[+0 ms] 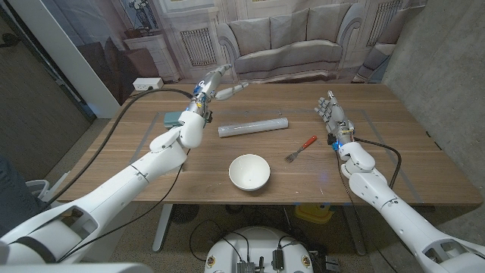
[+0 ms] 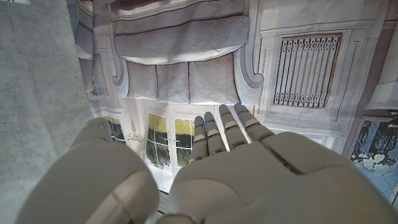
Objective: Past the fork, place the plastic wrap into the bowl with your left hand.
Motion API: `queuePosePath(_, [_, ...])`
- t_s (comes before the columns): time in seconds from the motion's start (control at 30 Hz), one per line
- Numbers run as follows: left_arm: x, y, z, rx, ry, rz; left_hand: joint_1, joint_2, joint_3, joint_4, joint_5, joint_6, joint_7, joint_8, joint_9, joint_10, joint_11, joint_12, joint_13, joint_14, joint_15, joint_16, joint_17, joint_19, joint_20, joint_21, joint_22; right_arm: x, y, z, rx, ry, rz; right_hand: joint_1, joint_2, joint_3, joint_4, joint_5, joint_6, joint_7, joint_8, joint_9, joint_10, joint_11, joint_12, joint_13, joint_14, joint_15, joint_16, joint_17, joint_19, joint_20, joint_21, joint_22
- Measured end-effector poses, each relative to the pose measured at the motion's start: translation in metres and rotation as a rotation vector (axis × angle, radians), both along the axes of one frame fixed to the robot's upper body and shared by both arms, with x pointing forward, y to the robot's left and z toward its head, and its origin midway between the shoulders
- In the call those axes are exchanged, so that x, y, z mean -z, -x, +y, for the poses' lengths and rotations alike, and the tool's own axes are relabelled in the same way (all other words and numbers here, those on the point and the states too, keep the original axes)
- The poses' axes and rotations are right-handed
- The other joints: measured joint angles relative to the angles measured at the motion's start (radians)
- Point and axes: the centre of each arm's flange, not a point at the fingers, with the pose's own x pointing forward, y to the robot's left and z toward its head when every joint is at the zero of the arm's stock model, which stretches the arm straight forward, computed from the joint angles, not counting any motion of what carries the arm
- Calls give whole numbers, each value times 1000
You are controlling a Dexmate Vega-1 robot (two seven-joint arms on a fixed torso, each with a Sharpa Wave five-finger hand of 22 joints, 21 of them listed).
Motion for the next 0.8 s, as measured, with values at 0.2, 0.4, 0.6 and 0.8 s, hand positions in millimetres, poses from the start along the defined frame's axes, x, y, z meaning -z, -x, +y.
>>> queuePosePath(0.2, [-1,3,-8,-31,-41,-13,4,4,-4,-4,1,0,0,-4,0,0,0,-4,0,-9,2,0,0,0,0,-1,0,3,-4,-1,-4,-9,1,0,0,0,0,-4,0,0,0,0,0,0,0,0,0,0,0,0,0,0,-7,0])
queuePosePath(0.4, [-1,5,-14,-63,-82,-23,10,1,-4,-4,1,0,0,-8,0,-5,-5,-7,0,-9,2,-8,0,-4,4,-7,0,5,-6,-2,-7,-12,1,0,0,0,0,-8,0,0,0,5,0,0,0,5,0,0,0,3,0,0,-7,0])
queuePosePath(0.6, [-1,8,-21,-97,-120,-35,16,0,0,-8,1,6,-6,-8,0,-5,-5,-7,0,-9,2,-8,0,-4,4,-7,0,5,-6,-3,-8,-12,2,0,0,0,0,-8,0,0,0,5,0,0,0,5,0,0,0,5,0,0,-7,0])
queuePosePath(0.8, [-1,10,-28,-97,-140,-34,20,4,-4,-13,1,10,-10,-8,0,-1,-9,-7,0,-9,2,-8,0,-4,4,-7,0,5,-6,-5,-6,-14,1,0,0,0,0,-8,0,0,0,5,0,0,0,5,0,0,0,5,0,0,-7,0])
